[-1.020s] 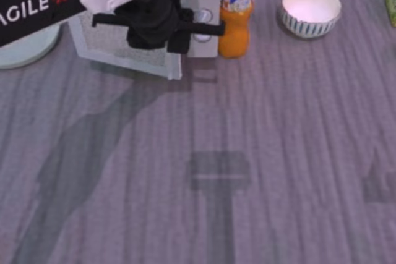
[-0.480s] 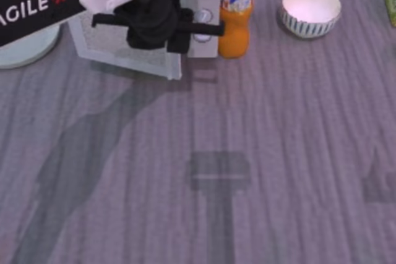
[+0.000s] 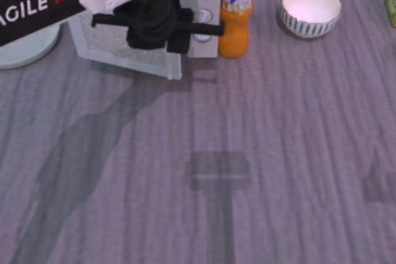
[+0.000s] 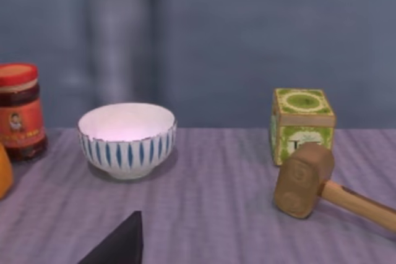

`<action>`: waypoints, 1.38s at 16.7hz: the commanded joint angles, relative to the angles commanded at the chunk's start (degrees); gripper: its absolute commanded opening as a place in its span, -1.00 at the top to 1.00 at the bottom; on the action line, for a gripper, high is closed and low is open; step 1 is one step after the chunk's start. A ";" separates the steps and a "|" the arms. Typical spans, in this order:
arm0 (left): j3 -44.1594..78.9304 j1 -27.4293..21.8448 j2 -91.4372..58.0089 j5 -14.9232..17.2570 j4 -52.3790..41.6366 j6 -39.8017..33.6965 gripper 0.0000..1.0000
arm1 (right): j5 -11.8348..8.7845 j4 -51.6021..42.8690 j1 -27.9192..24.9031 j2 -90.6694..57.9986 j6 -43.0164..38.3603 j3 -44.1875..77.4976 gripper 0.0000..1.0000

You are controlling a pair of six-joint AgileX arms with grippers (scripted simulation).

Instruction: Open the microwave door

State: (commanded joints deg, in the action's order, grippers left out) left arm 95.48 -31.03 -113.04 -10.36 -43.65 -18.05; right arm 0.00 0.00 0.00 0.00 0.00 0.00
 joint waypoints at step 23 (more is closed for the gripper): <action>-7.09 1.33 5.09 3.69 2.98 6.72 1.00 | 0.00 0.00 0.00 0.00 0.00 0.00 -1.00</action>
